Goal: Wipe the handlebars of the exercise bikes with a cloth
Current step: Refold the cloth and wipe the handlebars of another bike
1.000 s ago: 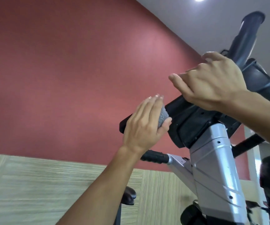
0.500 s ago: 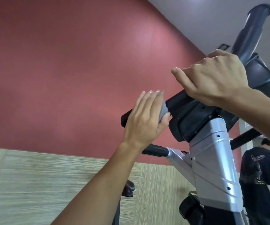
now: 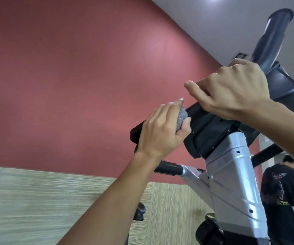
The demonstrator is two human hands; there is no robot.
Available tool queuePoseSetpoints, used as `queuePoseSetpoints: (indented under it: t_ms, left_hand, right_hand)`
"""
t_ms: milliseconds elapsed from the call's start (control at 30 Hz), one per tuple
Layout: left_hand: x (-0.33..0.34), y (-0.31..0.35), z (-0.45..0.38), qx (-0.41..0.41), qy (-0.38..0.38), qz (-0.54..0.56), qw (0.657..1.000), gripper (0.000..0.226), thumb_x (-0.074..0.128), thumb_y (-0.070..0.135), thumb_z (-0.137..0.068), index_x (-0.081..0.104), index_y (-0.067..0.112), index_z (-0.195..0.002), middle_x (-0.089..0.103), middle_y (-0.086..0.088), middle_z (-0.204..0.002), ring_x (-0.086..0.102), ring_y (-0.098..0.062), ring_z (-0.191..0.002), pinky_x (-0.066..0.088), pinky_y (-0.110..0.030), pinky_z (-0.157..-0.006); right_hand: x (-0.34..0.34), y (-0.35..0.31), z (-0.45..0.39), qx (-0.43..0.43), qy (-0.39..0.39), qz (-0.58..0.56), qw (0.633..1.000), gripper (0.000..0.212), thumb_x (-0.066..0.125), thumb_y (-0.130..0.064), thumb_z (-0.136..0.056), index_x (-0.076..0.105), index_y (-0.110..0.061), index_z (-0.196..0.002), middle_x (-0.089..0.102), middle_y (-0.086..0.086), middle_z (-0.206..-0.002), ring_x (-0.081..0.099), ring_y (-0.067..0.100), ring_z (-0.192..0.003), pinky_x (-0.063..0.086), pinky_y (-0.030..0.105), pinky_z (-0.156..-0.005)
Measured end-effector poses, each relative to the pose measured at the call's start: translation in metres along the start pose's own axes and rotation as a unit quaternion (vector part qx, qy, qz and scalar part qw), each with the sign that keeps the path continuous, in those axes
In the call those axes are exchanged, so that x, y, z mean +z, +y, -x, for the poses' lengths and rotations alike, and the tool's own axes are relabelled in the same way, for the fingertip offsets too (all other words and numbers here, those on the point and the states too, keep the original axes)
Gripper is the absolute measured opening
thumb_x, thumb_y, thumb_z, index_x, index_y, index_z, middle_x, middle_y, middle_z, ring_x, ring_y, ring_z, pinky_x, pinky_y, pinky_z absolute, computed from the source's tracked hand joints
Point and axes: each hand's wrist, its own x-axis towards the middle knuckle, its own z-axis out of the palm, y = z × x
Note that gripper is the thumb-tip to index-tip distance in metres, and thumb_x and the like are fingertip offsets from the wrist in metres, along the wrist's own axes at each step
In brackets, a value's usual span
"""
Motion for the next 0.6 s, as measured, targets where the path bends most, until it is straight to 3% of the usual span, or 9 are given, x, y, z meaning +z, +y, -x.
queuePoseSetpoints:
  t_ms: [133,233,300,367,433,500,600]
  left_hand:
    - [-0.002,-0.01,0.019,0.023,0.024,-0.017,0.999,0.041,0.047,0.026,-0.1,0.066,-0.005,-0.121,0.07,-0.013,-0.114,0.065,-0.031,-0.108,0.051,-0.041,-0.098]
    - [0.002,0.011,0.0,-0.03,0.02,-0.024,0.999,0.037,0.046,0.027,-0.099,0.068,0.0,-0.111,0.071,-0.009,-0.096,0.067,-0.029,-0.087,0.051,-0.036,-0.076]
    - [-0.002,0.034,-0.026,-0.053,-0.005,-0.01,0.999,0.038,0.042,0.032,-0.099,0.066,0.003,-0.103,0.068,-0.009,-0.084,0.064,-0.031,-0.071,0.039,-0.032,-0.058]
    - [-0.003,0.054,-0.051,-0.06,-0.054,-0.01,0.997,0.046,0.031,0.035,-0.096,0.065,0.005,-0.105,0.066,-0.01,-0.084,0.062,-0.033,-0.07,0.035,-0.032,-0.057]
    - [-0.003,0.064,-0.064,-0.063,-0.079,-0.007,0.995,0.05,0.026,0.038,-0.095,0.063,0.006,-0.106,0.06,-0.008,-0.08,0.06,-0.032,-0.068,0.036,-0.034,-0.058]
    - [-0.004,0.064,-0.067,-0.071,-0.078,0.025,0.994,0.044,0.029,0.043,-0.101,0.058,0.01,-0.101,0.053,-0.001,-0.075,0.054,-0.031,-0.063,0.039,-0.036,-0.057]
    - [-0.008,0.055,-0.069,-0.114,-0.102,0.055,0.987,0.041,0.03,0.044,-0.103,0.047,0.018,-0.077,0.048,0.006,-0.059,0.049,-0.025,-0.051,0.035,-0.036,-0.054]
  right_hand:
    - [0.0,0.002,-0.001,-0.002,-0.036,-0.01,0.999,0.08,0.017,-0.06,-0.104,0.069,-0.019,-0.059,0.031,0.003,-0.043,0.049,0.029,-0.05,0.042,0.036,-0.074]
    - [-0.002,0.001,-0.001,0.014,-0.029,-0.05,0.998,0.071,0.02,-0.062,-0.102,0.072,-0.022,-0.074,0.046,0.004,-0.048,0.056,0.032,-0.058,0.044,0.036,-0.074]
    - [-0.009,0.003,-0.002,0.005,-0.022,-0.112,0.993,0.062,0.017,-0.063,-0.098,0.069,-0.03,-0.095,0.064,0.0,-0.066,0.064,0.03,-0.075,0.044,0.036,-0.075]
    - [-0.016,0.011,-0.002,-0.02,-0.008,-0.241,0.97,0.056,0.019,-0.063,-0.095,0.063,-0.035,-0.115,0.071,-0.009,-0.091,0.065,0.019,-0.093,0.047,0.036,-0.078]
    - [-0.022,0.024,-0.002,-0.037,0.032,-0.377,0.925,0.053,0.03,-0.056,-0.096,0.06,-0.023,-0.125,0.067,-0.01,-0.113,0.061,0.014,-0.108,0.048,0.04,-0.087]
    - [-0.029,0.04,-0.005,-0.035,0.076,-0.422,0.903,0.044,0.04,-0.04,-0.1,0.061,-0.009,-0.123,0.064,0.0,-0.118,0.058,0.021,-0.11,0.046,0.043,-0.095]
    - [-0.039,0.069,-0.011,0.003,0.044,-0.365,0.93,0.035,0.039,-0.033,-0.101,0.065,-0.011,-0.11,0.061,-0.008,-0.102,0.056,0.022,-0.1,0.047,0.044,-0.087]
